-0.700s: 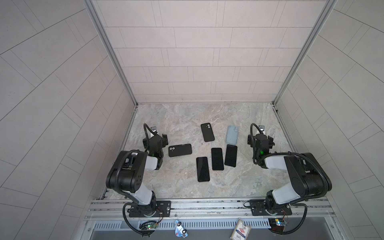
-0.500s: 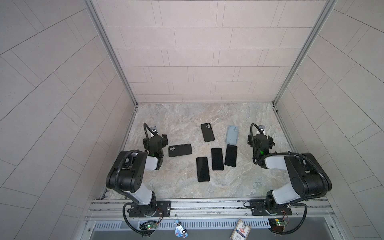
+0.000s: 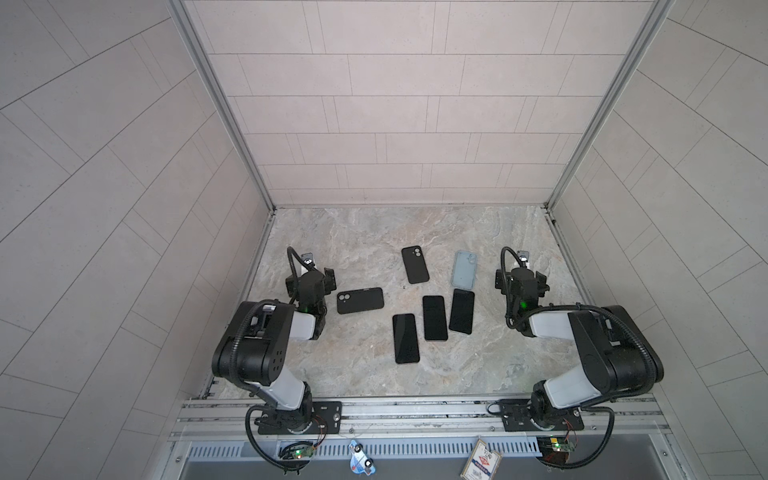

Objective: Put the phone into the phone case

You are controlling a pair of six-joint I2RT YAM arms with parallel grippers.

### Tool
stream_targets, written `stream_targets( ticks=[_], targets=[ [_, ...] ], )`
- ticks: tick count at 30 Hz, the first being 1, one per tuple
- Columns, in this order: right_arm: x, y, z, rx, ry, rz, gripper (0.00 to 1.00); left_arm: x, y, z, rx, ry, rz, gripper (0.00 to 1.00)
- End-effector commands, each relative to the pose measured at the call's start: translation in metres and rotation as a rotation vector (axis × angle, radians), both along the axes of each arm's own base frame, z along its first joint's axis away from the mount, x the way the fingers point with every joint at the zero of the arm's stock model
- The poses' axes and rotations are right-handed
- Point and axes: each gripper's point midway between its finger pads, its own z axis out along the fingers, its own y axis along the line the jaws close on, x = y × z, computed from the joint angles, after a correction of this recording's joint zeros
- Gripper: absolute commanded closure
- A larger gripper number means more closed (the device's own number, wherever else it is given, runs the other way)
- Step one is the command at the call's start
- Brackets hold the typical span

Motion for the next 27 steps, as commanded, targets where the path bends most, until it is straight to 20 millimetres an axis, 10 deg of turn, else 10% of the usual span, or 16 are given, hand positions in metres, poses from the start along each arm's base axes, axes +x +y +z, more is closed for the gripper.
stream_targets(
  ticks=[1,17,21,23,27],
  targets=[
    [0.000,-0.001,0.003,0.005,-0.011,-0.008,0.00,0.004,0.000,0.007,0.008,-0.021,0.003,0.00],
    [-0.001,-0.005,0.001,0.058,-0.025,0.015,0.00,-0.007,0.017,0.020,0.004,-0.048,0.118,0.00],
    [-0.016,-0.015,0.056,0.083,-0.063,-0.076,0.00,-0.011,0.011,0.087,-0.055,-0.026,0.129,0.00],
    [-0.054,-0.052,0.096,0.296,-0.123,-0.459,0.00,-0.014,-0.020,0.127,-0.179,-0.065,-0.004,0.00],
    [-0.057,-0.043,0.135,0.349,-0.055,-0.392,0.00,-0.039,-0.097,0.176,-0.254,-0.154,-0.190,0.00]
  ],
)
